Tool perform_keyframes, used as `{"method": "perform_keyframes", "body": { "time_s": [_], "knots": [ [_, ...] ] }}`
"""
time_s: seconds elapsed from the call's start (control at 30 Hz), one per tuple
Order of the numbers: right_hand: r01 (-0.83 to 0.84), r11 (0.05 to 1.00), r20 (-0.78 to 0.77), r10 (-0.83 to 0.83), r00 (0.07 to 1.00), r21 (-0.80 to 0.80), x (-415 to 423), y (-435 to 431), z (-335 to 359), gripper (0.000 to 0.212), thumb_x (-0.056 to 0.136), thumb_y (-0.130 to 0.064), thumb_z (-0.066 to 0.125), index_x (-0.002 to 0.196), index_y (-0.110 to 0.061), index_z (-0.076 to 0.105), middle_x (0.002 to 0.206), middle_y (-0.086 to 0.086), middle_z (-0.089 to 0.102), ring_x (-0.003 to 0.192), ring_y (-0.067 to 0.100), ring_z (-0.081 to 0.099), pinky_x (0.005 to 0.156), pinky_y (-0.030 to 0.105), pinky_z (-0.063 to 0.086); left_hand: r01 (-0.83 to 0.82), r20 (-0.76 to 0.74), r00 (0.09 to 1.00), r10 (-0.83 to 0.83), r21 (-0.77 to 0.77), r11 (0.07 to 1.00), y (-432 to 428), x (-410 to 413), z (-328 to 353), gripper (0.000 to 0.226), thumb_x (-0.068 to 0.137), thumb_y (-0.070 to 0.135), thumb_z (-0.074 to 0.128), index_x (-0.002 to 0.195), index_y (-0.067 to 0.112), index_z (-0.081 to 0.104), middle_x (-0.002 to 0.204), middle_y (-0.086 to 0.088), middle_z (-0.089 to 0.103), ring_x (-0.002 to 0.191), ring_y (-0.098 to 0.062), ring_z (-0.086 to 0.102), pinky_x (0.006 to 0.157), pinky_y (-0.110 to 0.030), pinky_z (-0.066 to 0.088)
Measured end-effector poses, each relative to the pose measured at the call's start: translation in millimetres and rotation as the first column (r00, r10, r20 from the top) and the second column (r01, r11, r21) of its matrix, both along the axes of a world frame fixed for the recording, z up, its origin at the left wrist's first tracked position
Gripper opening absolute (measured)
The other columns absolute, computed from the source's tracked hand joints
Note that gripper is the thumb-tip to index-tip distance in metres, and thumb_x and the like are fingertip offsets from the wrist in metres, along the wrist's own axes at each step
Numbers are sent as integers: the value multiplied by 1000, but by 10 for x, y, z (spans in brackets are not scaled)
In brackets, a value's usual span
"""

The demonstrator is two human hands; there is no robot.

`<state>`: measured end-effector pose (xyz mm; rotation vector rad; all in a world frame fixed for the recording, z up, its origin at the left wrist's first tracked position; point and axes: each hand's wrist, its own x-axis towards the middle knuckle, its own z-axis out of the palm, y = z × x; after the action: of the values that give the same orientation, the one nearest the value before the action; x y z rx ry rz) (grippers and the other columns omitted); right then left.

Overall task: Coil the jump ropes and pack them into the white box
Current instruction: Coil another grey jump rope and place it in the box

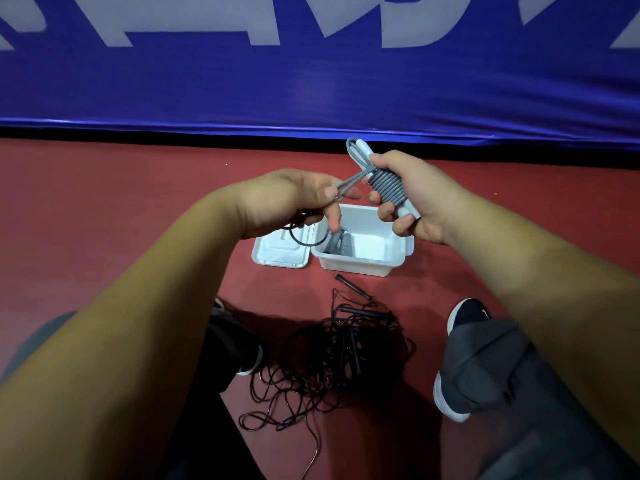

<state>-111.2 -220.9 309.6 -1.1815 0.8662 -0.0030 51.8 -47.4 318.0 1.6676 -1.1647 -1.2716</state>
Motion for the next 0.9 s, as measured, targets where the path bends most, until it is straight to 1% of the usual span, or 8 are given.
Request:
{"method": "perform_keyframes", "body": {
  "time_s": [0.13,0.27,0.4,0.47,0.53,0.67,0.83,0.9],
  "knots": [
    [-17,1000,-6,17,1000,1,-13,19,3,29,97,-52,63,100,-24,61,74,-2,59,52,8,44,42,16,17,100,316,937,-151,170,980,45,29,5,34,111,23,51,137,40,64,109,12,78,83,-5,52,81,-30,40],
    [-60,998,19,60,998,31,-16,55,14,27,97,-51,62,101,-24,59,78,1,59,53,10,43,42,16,17,-5,497,858,-134,269,963,-7,46,-106,28,106,26,61,129,38,72,100,11,80,88,-13,64,83,-31,52],
    [-137,988,54,133,990,76,-21,84,57,31,98,-50,63,105,-21,56,78,1,58,54,10,41,40,17,19,-92,490,871,-44,250,964,-66,32,-146,30,106,21,61,135,27,69,90,10,81,76,-1,70,88,-32,58],
    [-199,976,57,194,979,92,-29,93,77,35,99,-52,60,106,-18,56,76,1,57,52,10,38,38,17,20,-121,489,872,-12,239,963,-77,20,-158,25,107,18,59,129,23,71,83,8,79,63,4,67,65,-18,56],
    [-273,957,58,268,962,97,-39,114,92,40,100,-54,57,108,-14,58,74,2,55,48,10,36,38,18,19,-166,499,866,33,224,960,-71,15,-172,21,108,19,57,121,19,73,79,6,78,65,0,70,50,-17,50],
    [-389,915,76,382,921,106,-50,148,123,45,102,-54,53,105,-10,61,72,3,52,44,11,34,36,17,23,-197,545,836,58,201,960,-57,21,-115,17,107,25,59,104,22,76,82,6,80,66,-7,67,66,-38,58],
    [-544,827,74,539,839,143,-77,164,145,47,98,-55,53,103,-10,62,69,7,51,39,11,36,36,16,27,-259,481,861,166,133,957,-74,30,-52,23,100,10,56,95,17,78,84,2,81,72,-3,74,81,-37,63],
    [-617,771,74,614,786,159,-90,181,156,48,94,-55,53,102,-8,62,67,9,53,37,11,39,35,16,30,-235,441,882,166,105,966,-35,18,-31,23,97,1,57,94,11,77,79,1,79,68,-4,73,71,-34,62]
  ]
}}
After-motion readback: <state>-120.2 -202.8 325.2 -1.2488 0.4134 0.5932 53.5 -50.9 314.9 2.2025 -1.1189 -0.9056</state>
